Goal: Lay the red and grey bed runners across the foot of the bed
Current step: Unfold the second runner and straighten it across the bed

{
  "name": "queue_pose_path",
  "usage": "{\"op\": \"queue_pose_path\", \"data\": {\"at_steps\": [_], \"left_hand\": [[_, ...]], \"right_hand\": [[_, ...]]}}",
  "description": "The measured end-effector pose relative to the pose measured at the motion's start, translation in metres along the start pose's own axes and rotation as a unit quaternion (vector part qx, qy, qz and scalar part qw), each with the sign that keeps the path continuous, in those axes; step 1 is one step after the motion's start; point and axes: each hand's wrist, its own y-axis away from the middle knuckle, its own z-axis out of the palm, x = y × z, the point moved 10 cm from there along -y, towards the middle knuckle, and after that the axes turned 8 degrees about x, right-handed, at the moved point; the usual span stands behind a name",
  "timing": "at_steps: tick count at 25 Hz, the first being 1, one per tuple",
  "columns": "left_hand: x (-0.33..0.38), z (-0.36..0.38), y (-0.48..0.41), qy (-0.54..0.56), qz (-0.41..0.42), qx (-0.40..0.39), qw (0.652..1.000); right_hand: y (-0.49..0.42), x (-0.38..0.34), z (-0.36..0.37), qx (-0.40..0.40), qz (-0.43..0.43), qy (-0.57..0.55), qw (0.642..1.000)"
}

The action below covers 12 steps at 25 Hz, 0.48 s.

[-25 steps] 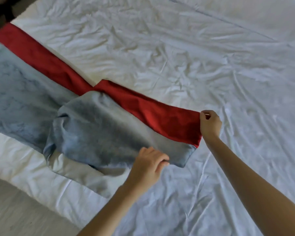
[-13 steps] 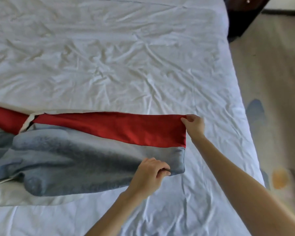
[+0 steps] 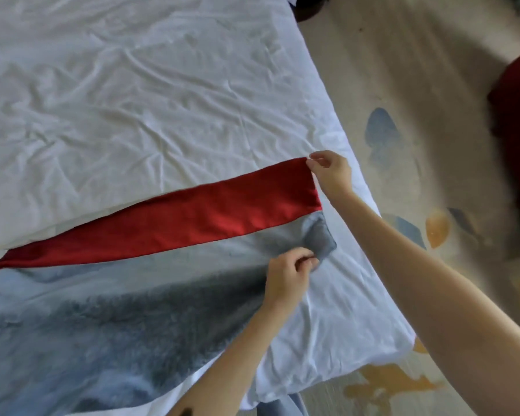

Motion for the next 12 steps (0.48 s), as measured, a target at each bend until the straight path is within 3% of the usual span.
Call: {"op": "queue_pose_path", "data": {"at_steps": [3,6,9,12], "left_hand": [[-0.012,-0.005,-0.03,0.031,-0.038,0.042,0.998],[-0.024,-0.014,-0.046,-0.016,-0.049,0.069,0.996],[-0.034,-0.023,-0.057,-0.032,-0.075,0.083,0.993],[-0.037,-0.028,-0.067,-0.065,-0.075,0.074,0.992]], "right_hand": [[0.01,0.059,-0.013,-0.056,0.069,-0.01,0.996],[0.056,0.109,-0.02,-0.13,0.113,-0.034,0.984],[0.106,0.128,-0.009,-0.209,0.127,-0.05,0.968],[0.131,0.123,0.007,-0.233,0.123,-0.087,0.961]]}}
